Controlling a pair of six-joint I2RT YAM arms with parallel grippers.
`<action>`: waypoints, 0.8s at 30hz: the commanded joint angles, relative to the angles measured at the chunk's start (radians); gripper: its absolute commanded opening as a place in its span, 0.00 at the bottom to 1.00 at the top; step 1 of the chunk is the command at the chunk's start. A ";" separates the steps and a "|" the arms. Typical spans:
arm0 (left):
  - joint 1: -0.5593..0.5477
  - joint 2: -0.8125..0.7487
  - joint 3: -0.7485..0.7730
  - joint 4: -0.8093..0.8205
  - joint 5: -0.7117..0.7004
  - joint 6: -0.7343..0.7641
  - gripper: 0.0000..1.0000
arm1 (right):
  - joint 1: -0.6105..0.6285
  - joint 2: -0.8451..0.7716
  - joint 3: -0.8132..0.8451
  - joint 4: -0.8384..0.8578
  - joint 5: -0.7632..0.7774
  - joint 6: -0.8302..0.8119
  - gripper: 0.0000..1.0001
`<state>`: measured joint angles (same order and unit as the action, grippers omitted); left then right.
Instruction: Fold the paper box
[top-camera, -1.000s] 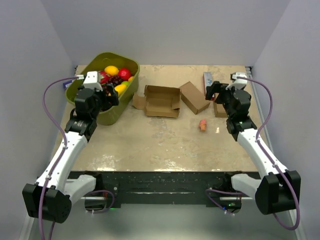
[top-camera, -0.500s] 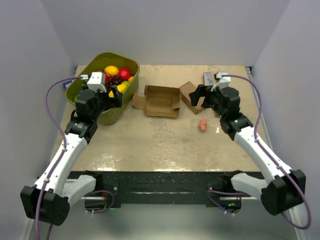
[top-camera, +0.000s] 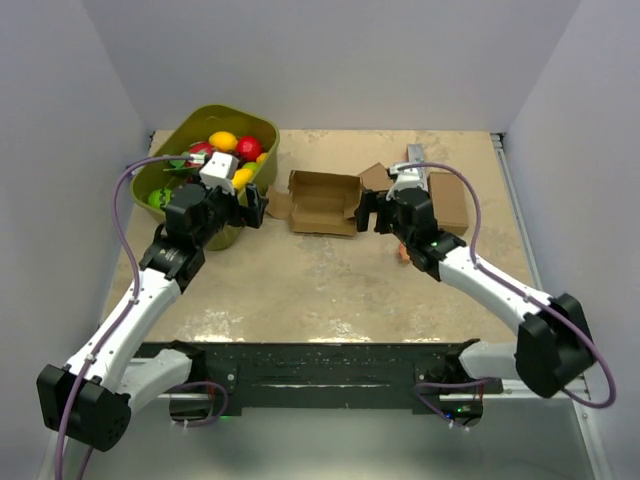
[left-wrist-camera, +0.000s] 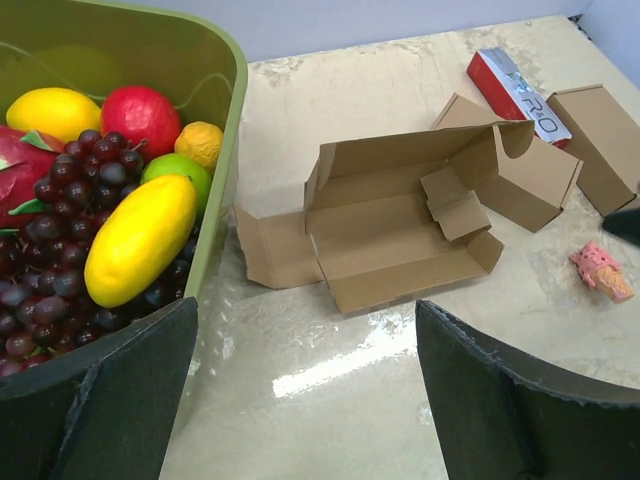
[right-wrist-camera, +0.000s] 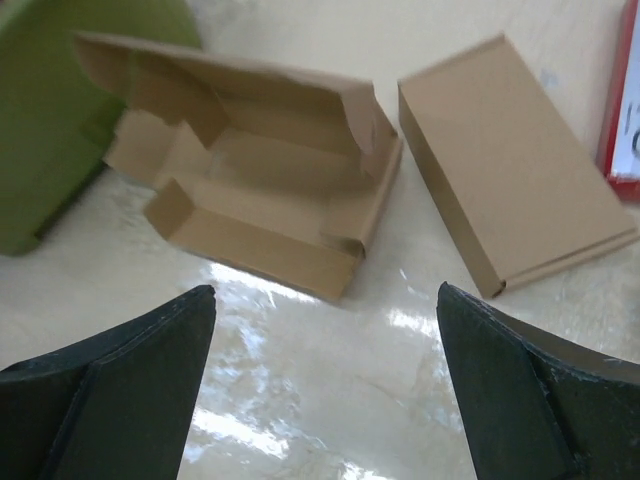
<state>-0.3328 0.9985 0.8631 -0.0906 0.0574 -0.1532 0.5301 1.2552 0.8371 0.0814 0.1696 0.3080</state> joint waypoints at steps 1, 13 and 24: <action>0.000 0.006 -0.004 0.052 0.036 0.011 0.94 | 0.004 0.087 0.066 -0.023 0.074 0.055 0.93; -0.002 0.019 0.001 0.043 0.035 0.012 0.94 | 0.025 0.463 0.106 0.170 0.090 0.174 0.77; -0.002 0.032 -0.001 0.043 0.047 0.015 0.94 | 0.025 0.572 0.131 0.244 0.130 0.122 0.12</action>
<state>-0.3336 1.0248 0.8597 -0.0834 0.0841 -0.1532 0.5526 1.8324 0.9310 0.2581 0.2516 0.4683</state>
